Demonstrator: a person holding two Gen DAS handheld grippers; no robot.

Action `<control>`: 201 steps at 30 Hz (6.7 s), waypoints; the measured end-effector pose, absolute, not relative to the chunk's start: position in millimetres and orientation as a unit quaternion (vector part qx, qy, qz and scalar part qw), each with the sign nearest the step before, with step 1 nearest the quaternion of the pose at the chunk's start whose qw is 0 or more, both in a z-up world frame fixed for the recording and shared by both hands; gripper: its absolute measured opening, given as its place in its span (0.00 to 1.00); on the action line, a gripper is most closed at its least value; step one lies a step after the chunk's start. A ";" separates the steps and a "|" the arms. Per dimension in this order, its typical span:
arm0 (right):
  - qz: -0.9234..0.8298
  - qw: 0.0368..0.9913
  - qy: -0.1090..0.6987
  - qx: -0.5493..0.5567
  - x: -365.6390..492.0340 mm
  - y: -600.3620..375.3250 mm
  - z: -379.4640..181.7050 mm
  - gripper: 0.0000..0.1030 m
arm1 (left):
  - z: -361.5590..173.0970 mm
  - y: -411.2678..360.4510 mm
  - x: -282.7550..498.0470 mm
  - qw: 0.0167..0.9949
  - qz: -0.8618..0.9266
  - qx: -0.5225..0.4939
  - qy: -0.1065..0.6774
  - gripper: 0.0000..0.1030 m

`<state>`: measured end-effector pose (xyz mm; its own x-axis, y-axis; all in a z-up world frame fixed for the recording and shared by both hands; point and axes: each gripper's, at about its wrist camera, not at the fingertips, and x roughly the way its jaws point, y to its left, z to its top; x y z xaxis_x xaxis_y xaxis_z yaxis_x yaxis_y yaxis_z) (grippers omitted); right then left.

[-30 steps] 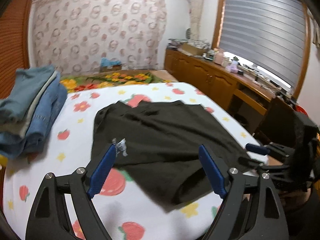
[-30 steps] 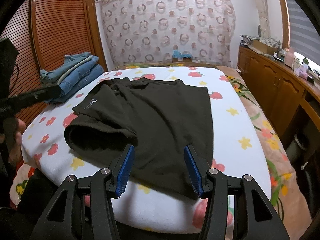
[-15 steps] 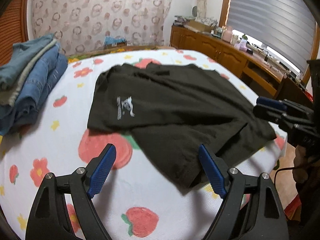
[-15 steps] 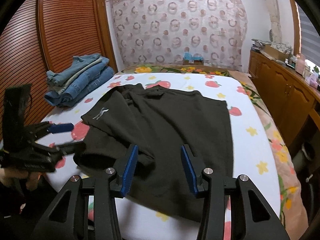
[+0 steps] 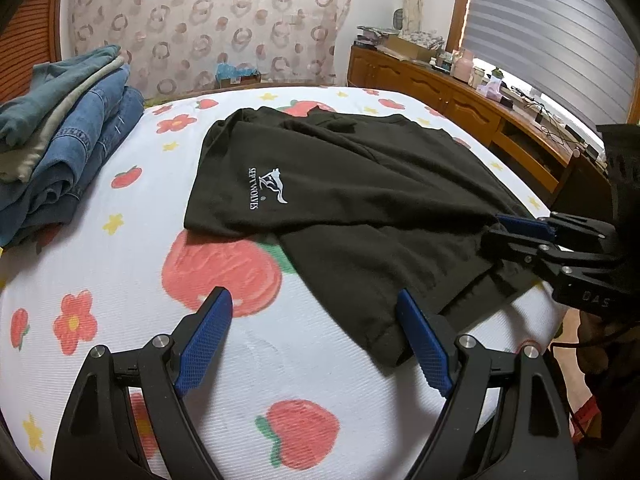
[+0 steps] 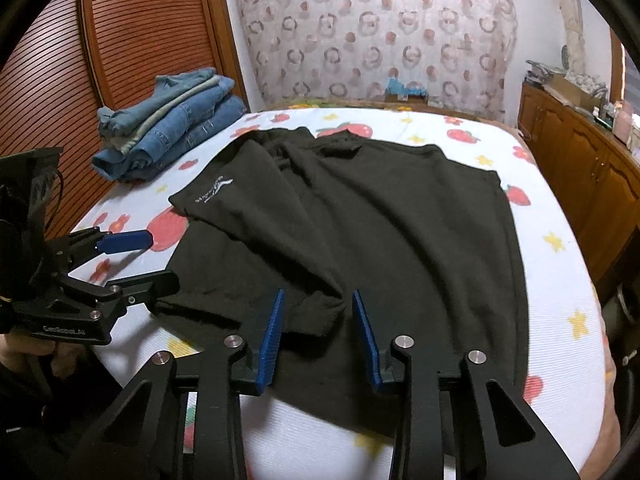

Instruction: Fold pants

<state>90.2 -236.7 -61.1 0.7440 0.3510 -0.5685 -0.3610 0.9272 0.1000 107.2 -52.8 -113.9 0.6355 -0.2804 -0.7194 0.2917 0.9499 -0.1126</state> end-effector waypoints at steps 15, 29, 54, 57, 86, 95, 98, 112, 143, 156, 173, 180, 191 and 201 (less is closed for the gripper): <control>0.190 0.951 0.244 -0.009 65.9 -242.6 -31.5 0.05 | -96.9 -46.6 102.9 0.914 -0.160 -0.017 0.374 0.82; 0.160 0.966 0.201 -0.009 27.4 -255.0 -22.3 0.05 | -79.1 -64.9 101.9 0.919 -0.182 -0.012 0.350 0.82; 0.116 0.958 0.261 0.022 -3.0 -263.1 -52.9 0.05 | -88.3 -85.1 100.5 0.911 -0.194 -0.001 0.363 0.82; 0.115 0.956 0.269 0.026 -2.2 -263.1 -52.9 0.05 | -89.9 -87.2 99.3 0.911 -0.195 0.003 0.364 0.82; 0.105 0.964 0.242 0.027 2.1 -279.1 -11.0 0.37 | -92.6 -96.1 110.0 0.910 -0.193 0.011 0.367 0.82; 0.139 0.959 0.246 0.003 26.7 -256.3 -4.7 0.38 | -105.1 -93.6 112.5 0.901 -0.192 0.000 0.390 0.82; 0.152 0.956 0.253 0.003 37.0 -253.3 -4.2 0.38 | -107.9 -92.1 113.7 0.899 -0.193 -0.005 0.393 0.82; 0.194 0.939 0.280 -0.042 76.6 -230.0 3.9 0.38 | -91.6 -55.3 116.6 0.916 -0.162 -0.034 0.366 0.82; 0.251 0.904 0.332 -0.101 145.3 -182.9 6.6 0.03 | -99.4 -34.5 117.3 0.920 -0.146 -0.052 0.361 0.82; 0.202 0.922 0.310 -0.117 144.1 -218.2 36.9 0.03 | -100.1 -41.2 114.9 0.919 -0.151 -0.046 0.361 0.82; 0.116 0.939 0.293 -0.137 168.1 -240.8 36.0 0.03 | -101.8 -44.4 115.1 0.918 -0.153 -0.043 0.363 0.82; 0.079 0.940 0.298 -0.142 178.2 -240.9 26.1 0.03 | -102.4 -45.2 115.0 0.918 -0.154 -0.041 0.363 0.82; 0.047 0.939 0.318 -0.125 195.7 -244.3 17.3 0.03 | -102.3 -45.2 115.1 0.918 -0.154 -0.041 0.364 0.82; 0.033 0.945 0.312 -0.094 194.8 -255.5 20.5 0.03 | -103.4 -44.3 114.4 0.918 -0.154 -0.038 0.363 0.82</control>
<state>194.8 -255.5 20.5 0.8033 0.0041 -0.5956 -0.1209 0.9803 -0.1564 114.4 -44.3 -103.4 0.6888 -0.3107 -0.6550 0.2548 0.9496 -0.1825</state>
